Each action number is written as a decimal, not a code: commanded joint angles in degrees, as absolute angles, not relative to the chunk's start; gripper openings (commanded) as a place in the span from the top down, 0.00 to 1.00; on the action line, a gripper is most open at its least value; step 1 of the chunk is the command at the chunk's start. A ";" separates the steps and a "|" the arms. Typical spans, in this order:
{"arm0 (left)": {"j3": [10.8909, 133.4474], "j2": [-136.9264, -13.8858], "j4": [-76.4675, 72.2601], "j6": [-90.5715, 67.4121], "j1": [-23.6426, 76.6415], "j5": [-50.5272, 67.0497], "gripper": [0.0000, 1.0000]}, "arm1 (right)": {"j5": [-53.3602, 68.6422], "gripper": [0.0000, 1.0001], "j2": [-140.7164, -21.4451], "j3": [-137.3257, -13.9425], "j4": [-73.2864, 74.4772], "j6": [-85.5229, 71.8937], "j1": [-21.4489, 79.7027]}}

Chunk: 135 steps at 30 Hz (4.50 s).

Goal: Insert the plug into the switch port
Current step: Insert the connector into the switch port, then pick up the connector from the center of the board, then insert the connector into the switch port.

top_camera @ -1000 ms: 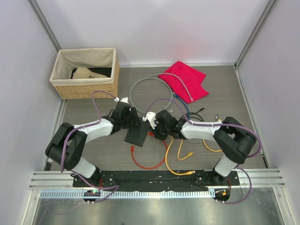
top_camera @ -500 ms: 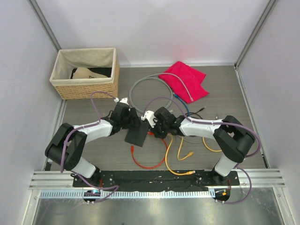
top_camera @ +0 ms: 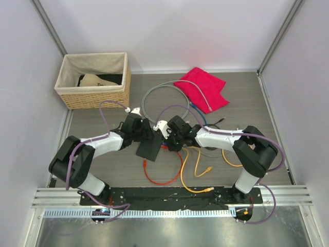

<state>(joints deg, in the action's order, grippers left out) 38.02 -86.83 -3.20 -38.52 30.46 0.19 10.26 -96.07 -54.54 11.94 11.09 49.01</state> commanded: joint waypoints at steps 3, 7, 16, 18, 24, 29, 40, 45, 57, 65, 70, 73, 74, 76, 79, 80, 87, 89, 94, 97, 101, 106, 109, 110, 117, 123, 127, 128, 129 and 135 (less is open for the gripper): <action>34.28 -88.42 5.28 -40.86 35.07 12.21 0.42 | 16.43 0.99 -96.06 -65.29 -10.63 9.40 50.27; 34.01 -87.54 4.04 -42.53 36.47 13.44 0.42 | 16.52 0.99 -97.56 -66.62 -12.21 9.05 50.45; 33.57 -84.29 2.80 -45.00 38.23 12.68 0.42 | 15.39 0.99 -98.70 -67.50 -15.12 8.52 50.63; 34.36 -84.37 5.61 -43.51 37.10 7.14 0.42 | 14.86 0.99 -98.09 -66.45 -14.59 8.61 50.71; 38.75 -86.74 9.49 -38.24 32.87 -3.94 0.35 | 12.66 0.98 -97.56 -60.49 -12.65 7.56 50.71; 42.45 -89.64 11.07 -36.48 31.99 -7.20 0.28 | 11.60 0.84 -96.24 -54.85 -13.19 5.28 50.63; 47.01 -77.89 21.07 -38.49 31.64 -13.44 0.00 | -5.00 0.45 -76.41 -51.42 -0.35 0.09 45.37; 50.62 -66.73 28.47 -38.94 31.64 -14.06 0.00 | -12.21 0.35 -67.78 -48.70 8.86 -6.49 37.46; 53.88 -45.90 40.08 -26.47 31.64 -8.53 0.00 | -10.31 0.33 -63.97 -42.98 13.89 -10.82 21.18; 50.89 -44.65 39.46 -24.87 29.63 -8.88 0.00 | 5.37 0.40 -75.83 -47.10 7.82 -4.41 29.42; 49.92 -45.53 39.46 -25.22 27.34 -6.86 0.00 | 1.76 0.41 -86.63 -52.73 6.33 -2.02 34.71; 49.75 -45.88 39.38 -25.31 26.11 -5.72 0.00 | 1.93 0.41 -91.21 -54.31 5.54 -1.76 36.12; 49.83 -45.97 39.29 -25.40 25.23 -5.36 0.00 | 2.19 0.42 -92.36 -54.66 5.54 -1.76 36.47; 49.40 -46.23 39.11 -25.40 24.00 -4.05 0.00 | 2.55 0.44 -94.91 -55.37 5.62 -1.41 36.74; 49.31 -46.49 38.94 -25.40 23.38 -3.60 0.00 | 2.64 0.50 -96.94 -56.51 6.32 -0.79 37.00; 49.39 -46.58 38.85 -25.40 23.38 -3.52 0.00 | 2.72 0.51 -97.90 -56.86 7.11 -0.62 37.00; 49.13 -46.76 38.76 -25.40 22.94 -3.08 0.00 | 3.87 0.55 -100.63 -58.79 12.21 1.49 38.23; 49.04 -46.93 38.67 -25.40 22.76 -2.99 0.00 | 3.78 0.57 -100.72 -58.89 13.45 1.67 38.41; 48.95 -46.93 38.76 -25.49 22.50 -2.81 0.00 | -2.52 0.80 -99.32 -58.01 13.27 1.58 38.41; 48.87 -46.93 38.67 -25.58 22.24 -2.81 0.00 | -5.44 0.92 -96.34 -58.88 13.45 2.46 38.15; 48.78 -46.93 38.67 -25.58 22.06 -2.72 0.00 | -10.71 0.99 -91.33 -62.04 13.62 4.48 33.77; 48.69 -46.93 38.58 -25.58 21.88 -2.64 0.00 | -19.57 0.99 -84.91 -66.44 11.88 7.64 26.03; 48.60 -46.93 38.50 -25.58 21.80 -2.55 0.00 | -21.35 0.99 -80.43 -69.51 7.67 8.87 22.07; 48.69 -46.85 38.50 -25.58 21.71 -2.46 0.00 | -21.79 0.99 -78.68 -71.17 6.43 9.22 21.45; 48.52 -47.20 38.15 -25.66 21.27 -1.76 0.00 | -17.33 0.99 -76.81 -81.20 -5.52 12.56 20.04; 48.43 -47.37 38.14 -25.66 20.92 -1.67 0.00 | -9.42 0.99 -76.90 -87.62 -11.60 9.76 20.04; 48.34 -47.20 38.06 -25.66 20.57 -1.76 0.00 | 2.50 0.99 -76.29 -88.16 -10.19 3.97 20.13; 48.34 -47.11 38.06 -25.75 20.57 -1.67 0.00 | 4.20 0.99 -75.24 -85.98 -10.37 2.56 20.13; 48.34 -47.11 38.06 -25.75 20.48 -1.58 0.00 | 6.22 0.99 -74.80 -85.00 -10.11 1.07 20.21; 48.25 -47.28 37.79 -25.84 20.22 -0.97 0.00 | 21.35 0.99 -70.14 -73.40 -11.77 -6.85 24.15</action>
<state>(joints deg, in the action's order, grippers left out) 48.38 -47.42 39.62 -26.37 20.86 -2.28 8.93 -73.78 -79.09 -8.03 -0.16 20.69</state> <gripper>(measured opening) 0.996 0.050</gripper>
